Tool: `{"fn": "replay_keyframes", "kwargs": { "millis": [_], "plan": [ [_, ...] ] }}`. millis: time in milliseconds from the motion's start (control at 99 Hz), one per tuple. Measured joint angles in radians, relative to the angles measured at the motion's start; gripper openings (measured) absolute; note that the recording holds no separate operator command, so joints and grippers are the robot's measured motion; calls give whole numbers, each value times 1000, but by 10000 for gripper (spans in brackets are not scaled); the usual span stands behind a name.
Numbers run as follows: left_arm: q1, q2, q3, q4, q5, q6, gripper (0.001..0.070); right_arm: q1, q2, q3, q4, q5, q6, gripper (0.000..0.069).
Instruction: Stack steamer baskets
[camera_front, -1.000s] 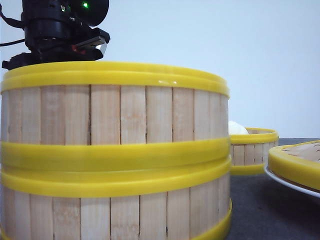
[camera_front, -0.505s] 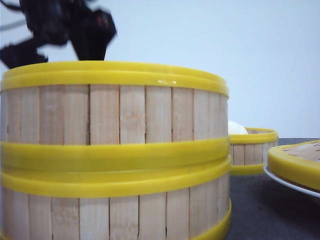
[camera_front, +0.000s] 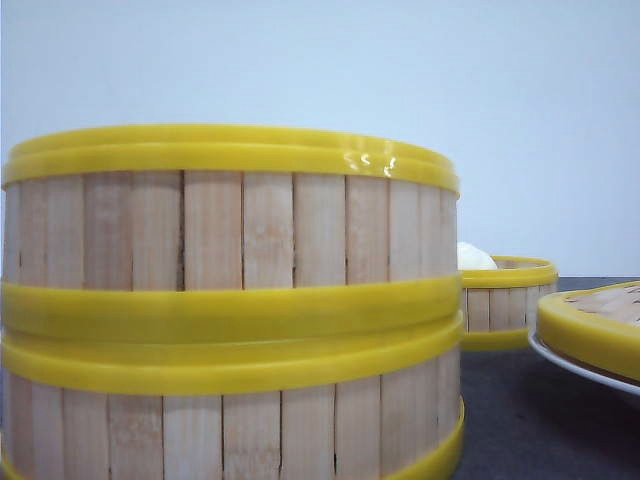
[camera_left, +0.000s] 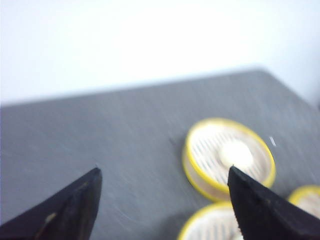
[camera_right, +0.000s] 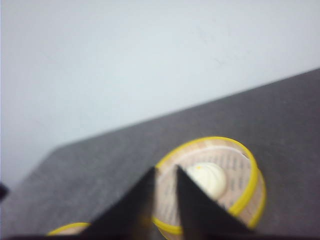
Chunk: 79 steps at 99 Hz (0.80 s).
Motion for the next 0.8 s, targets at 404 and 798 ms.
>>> {"fn": "replay_keyframes", "kwargs": {
  "millis": [404, 798],
  "plan": [
    [0, -89, 1, -96, -43, 7, 471, 0, 1001, 711, -555, 40, -217, 398],
    [0, -89, 0, -117, -43, 8, 471, 41, 1267, 713, -529, 92, -208, 317]
  ]
}}
